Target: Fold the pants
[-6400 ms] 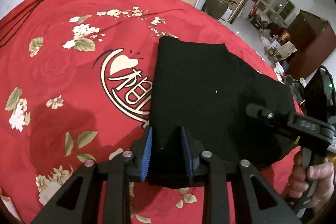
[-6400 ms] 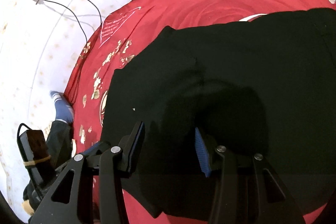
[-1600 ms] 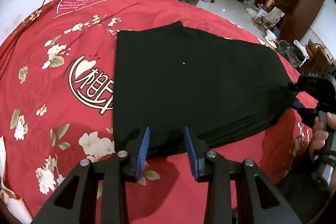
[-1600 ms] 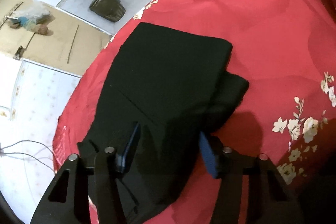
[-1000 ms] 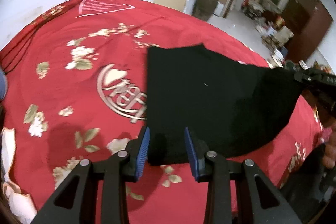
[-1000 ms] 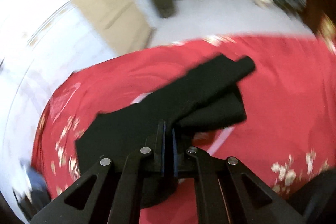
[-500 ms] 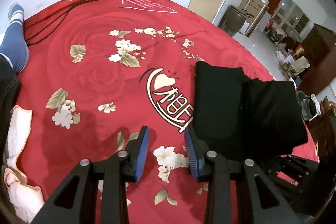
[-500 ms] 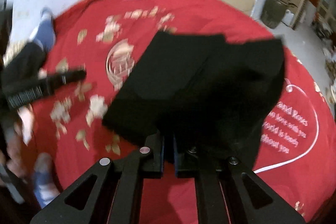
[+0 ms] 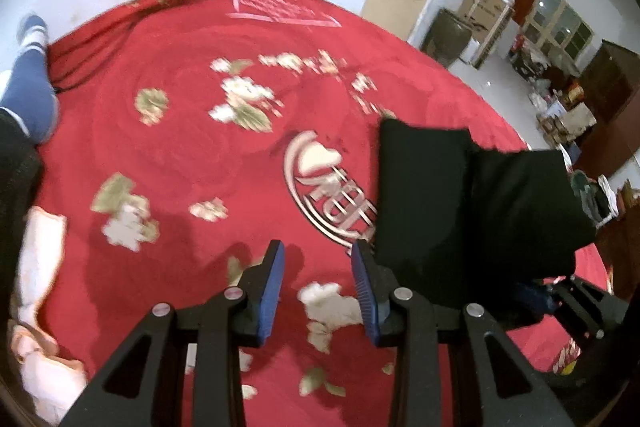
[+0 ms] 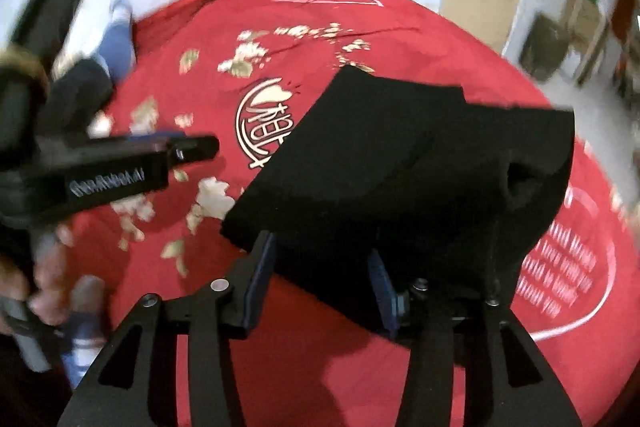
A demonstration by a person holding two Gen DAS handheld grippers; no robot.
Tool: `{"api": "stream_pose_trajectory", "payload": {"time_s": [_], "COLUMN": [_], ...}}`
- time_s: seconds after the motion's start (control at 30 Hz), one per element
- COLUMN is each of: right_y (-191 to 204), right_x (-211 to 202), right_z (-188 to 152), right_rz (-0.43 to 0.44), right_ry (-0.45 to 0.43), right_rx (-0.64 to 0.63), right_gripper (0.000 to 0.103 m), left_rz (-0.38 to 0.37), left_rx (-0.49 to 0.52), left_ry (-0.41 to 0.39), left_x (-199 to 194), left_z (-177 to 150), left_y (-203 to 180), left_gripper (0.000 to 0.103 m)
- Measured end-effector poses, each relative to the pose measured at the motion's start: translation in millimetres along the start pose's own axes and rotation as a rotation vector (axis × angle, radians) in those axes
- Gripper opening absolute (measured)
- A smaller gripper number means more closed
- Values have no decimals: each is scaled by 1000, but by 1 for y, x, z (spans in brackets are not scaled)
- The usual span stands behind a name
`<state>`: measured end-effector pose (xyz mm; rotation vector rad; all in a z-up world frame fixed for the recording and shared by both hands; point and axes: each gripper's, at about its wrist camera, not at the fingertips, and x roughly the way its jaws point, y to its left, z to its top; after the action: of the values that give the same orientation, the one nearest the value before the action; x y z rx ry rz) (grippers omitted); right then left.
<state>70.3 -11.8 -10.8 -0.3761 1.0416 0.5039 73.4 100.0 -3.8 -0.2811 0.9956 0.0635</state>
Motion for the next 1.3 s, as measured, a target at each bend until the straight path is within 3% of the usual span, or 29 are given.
{"api": "stream_pose_trajectory", "payload": {"time_s": [0.17,0.3,0.4,0.53,0.73,0.8,1.0,1.07,1.2,1.3], "right_y": [-3,-13,-33,-68,-145,-159,-182,-175,-151,-138], "right_x": [1,-8,-24,-47,-58,-49,-13,-20,-28,-35], "right_z": [-7,-22,-40,-62,-80,-75,-42,-24,19,32], "right_rz": [14,49,133,234,275,292,475,502,640,725], "right_ry": [37,50,39,0,-135,-144,-141,-173,-190,-208], "right_rx": [15,93,257,481,827,859,922,875,766,719], "right_gripper": [52,52,61,61,63,63,64,64,64,64], "left_rz": [9,-3,-15,-18,-21,-23,-29,-39,-43,-44], "left_rx": [-78,-42,-30,-30,-23,-17,-15,-28,-27,-33], "left_ry": [-47,-32,-32,-33,-29,-28,-31,-31,-32,-27], "left_x": [-13,-9,-9,-10,-9,-8,-8,-8,-9,-8], "left_z": [10,8,7,8,7,5,4,6,6,6], "left_y": [19,10,6,5,2,0,-2,0,0,2], "left_gripper": [37,37,37,37,37,37,37,37,37,37]}}
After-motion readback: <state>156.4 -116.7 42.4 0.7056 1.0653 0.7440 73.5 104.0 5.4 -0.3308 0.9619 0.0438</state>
